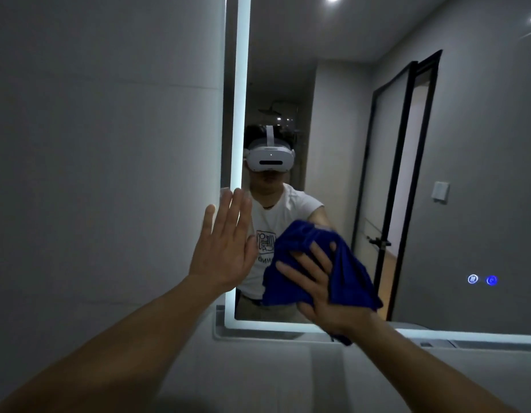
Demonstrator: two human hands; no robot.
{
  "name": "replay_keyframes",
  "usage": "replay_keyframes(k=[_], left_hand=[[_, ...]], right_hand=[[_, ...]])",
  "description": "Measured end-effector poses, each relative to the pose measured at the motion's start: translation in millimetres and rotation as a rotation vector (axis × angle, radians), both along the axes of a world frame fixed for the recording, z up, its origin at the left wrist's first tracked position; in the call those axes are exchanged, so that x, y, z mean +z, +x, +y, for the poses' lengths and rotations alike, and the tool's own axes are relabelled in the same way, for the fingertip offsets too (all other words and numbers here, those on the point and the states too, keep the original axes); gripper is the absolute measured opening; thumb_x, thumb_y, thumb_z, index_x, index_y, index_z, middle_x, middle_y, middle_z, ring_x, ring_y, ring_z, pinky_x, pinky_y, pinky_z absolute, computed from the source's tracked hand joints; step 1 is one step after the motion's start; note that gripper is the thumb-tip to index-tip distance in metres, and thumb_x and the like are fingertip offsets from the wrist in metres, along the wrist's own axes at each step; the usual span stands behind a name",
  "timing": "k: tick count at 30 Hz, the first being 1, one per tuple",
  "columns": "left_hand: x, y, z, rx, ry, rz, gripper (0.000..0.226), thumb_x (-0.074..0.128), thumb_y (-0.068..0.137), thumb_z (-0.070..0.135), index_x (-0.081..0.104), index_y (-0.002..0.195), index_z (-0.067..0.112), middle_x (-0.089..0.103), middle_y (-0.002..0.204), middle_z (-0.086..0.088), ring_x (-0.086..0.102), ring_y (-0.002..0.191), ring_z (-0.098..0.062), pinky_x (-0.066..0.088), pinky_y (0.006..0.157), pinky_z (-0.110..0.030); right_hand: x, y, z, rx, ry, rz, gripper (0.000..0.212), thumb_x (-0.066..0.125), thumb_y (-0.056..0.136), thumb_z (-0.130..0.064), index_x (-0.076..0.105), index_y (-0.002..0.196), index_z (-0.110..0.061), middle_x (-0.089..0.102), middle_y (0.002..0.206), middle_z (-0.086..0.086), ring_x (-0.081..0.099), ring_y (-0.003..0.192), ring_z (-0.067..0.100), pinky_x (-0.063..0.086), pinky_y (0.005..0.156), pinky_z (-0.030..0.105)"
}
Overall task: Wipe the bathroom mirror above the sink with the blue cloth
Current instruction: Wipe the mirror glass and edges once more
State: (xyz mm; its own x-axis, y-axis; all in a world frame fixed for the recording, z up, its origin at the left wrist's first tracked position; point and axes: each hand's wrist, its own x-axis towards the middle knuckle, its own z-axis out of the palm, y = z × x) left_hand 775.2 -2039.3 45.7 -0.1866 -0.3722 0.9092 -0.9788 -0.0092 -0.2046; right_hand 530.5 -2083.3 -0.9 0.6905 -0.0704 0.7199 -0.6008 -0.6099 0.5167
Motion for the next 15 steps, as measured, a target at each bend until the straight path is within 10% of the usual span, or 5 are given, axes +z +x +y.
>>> replay_keyframes(k=[6, 15], left_hand=[[-11.6, -5.1, 0.6, 0.047, 0.000, 0.031, 0.068, 0.034, 0.101, 0.036, 0.011, 0.158, 0.006, 0.004, 0.166, -0.015, -0.003, 0.153, -0.028, -0.002, 0.124, -0.046], [-9.9, -0.4, 8.3, 0.117, 0.058, -0.014, 0.069, 0.025, 0.103, 0.046, 0.000, 0.158, 0.014, -0.005, 0.166, -0.009, -0.003, 0.154, -0.027, -0.001, 0.123, -0.049]], right_hand=[[106.9, 34.6, 3.9, -0.217, 0.014, -0.483, 0.076, 0.041, 0.088, -0.051, 0.019, 0.157, -0.028, 0.014, 0.164, 0.009, 0.003, 0.149, 0.035, -0.011, 0.117, 0.055], [-111.5, 25.2, -6.1, -0.088, -0.028, -0.021, 0.078, 0.052, 0.084, -0.046, 0.023, 0.155, -0.028, 0.022, 0.161, 0.005, 0.006, 0.152, 0.032, -0.004, 0.120, 0.056]])
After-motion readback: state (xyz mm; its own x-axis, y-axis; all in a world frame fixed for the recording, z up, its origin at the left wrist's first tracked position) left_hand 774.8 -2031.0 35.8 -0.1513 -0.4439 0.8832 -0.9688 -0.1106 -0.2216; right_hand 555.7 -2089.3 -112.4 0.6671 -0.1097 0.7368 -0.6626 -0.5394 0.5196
